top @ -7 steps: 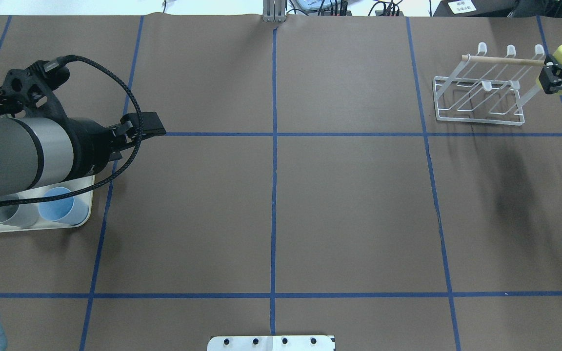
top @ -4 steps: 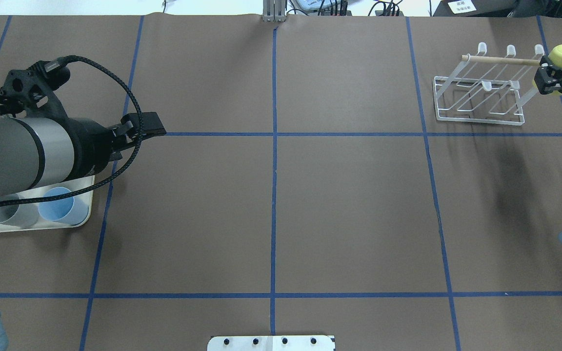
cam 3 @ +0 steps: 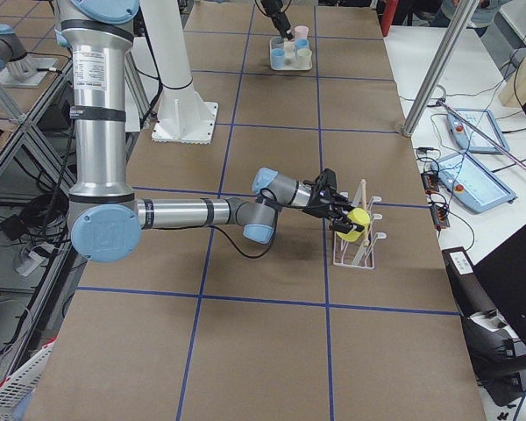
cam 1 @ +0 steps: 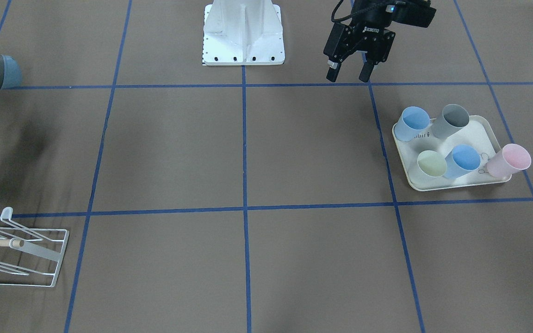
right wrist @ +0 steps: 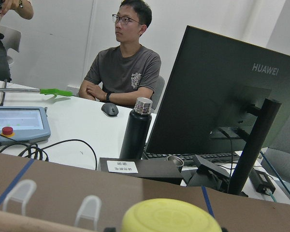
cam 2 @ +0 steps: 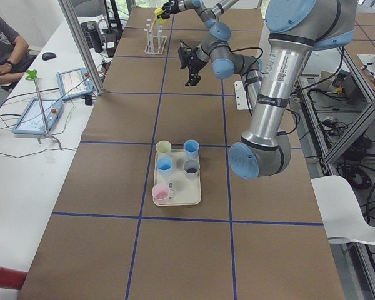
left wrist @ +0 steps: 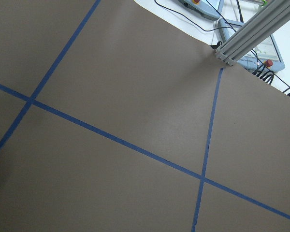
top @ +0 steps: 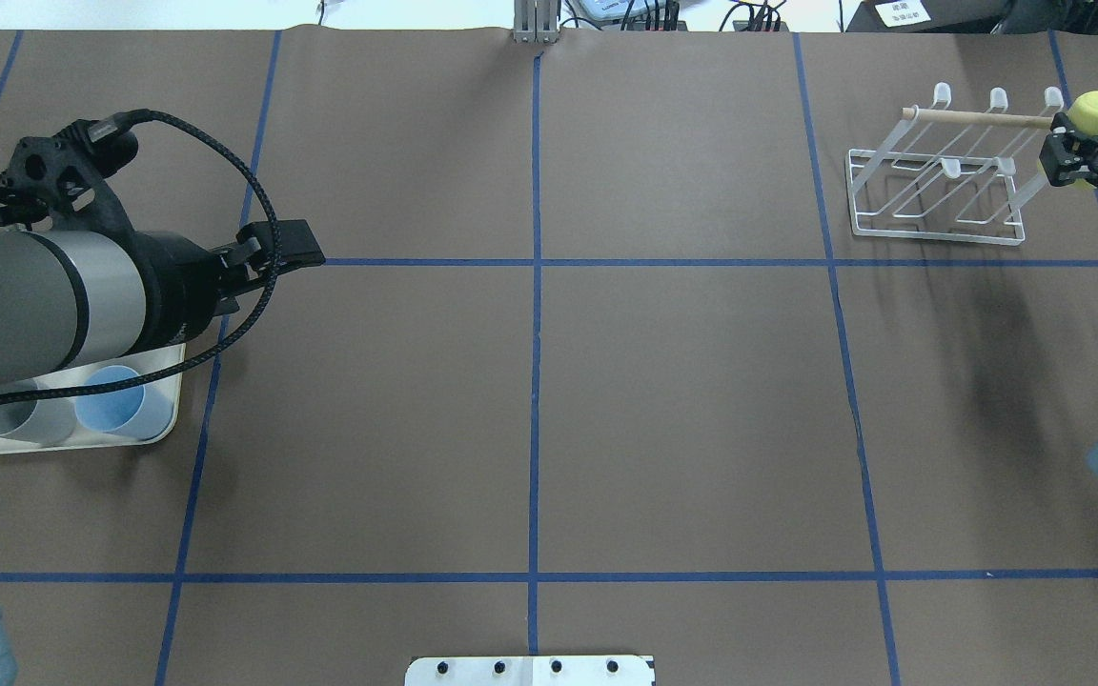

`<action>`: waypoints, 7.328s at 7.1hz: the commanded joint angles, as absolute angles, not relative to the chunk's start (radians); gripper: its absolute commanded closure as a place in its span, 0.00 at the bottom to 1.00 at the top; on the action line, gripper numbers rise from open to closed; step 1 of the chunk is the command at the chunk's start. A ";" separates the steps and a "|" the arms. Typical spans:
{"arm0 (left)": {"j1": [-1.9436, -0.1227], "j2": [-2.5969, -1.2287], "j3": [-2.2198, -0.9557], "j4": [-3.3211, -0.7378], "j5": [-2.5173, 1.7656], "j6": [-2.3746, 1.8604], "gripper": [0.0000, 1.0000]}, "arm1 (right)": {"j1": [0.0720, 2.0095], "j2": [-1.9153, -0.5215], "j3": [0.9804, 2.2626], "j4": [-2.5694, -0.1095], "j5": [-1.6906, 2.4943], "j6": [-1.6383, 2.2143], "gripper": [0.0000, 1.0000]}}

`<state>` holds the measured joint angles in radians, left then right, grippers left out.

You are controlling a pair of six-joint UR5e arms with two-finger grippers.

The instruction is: Transfer IKEA cup to right arm and place on rack

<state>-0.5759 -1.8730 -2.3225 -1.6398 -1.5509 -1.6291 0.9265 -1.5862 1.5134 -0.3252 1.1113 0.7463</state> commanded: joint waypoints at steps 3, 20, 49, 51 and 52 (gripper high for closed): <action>-0.577 -1.873 -2.327 -1.641 -1.552 -1.629 0.00 | 0.927 -1.588 1.503 -0.322 1.109 0.756 0.00; -1.011 -1.330 -2.355 -1.499 -2.109 -0.790 0.00 | 0.967 -1.309 1.867 -0.676 1.945 1.345 0.00; -0.948 -1.404 -1.829 -1.871 -2.253 -0.830 0.69 | 0.865 -1.296 1.891 -0.664 1.977 1.485 0.00; -0.956 -1.398 -1.847 -1.870 -2.253 -0.833 1.00 | 0.865 -1.296 1.888 -0.664 1.977 1.485 0.00; -0.977 -1.356 -1.906 -1.859 -2.256 -0.828 1.00 | 0.865 -1.295 1.890 -0.664 1.977 1.485 0.00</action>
<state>-0.9588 -1.3893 -1.8560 -1.8667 -2.2541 -0.8308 0.8652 -1.2959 1.8899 -0.6642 1.9773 1.4849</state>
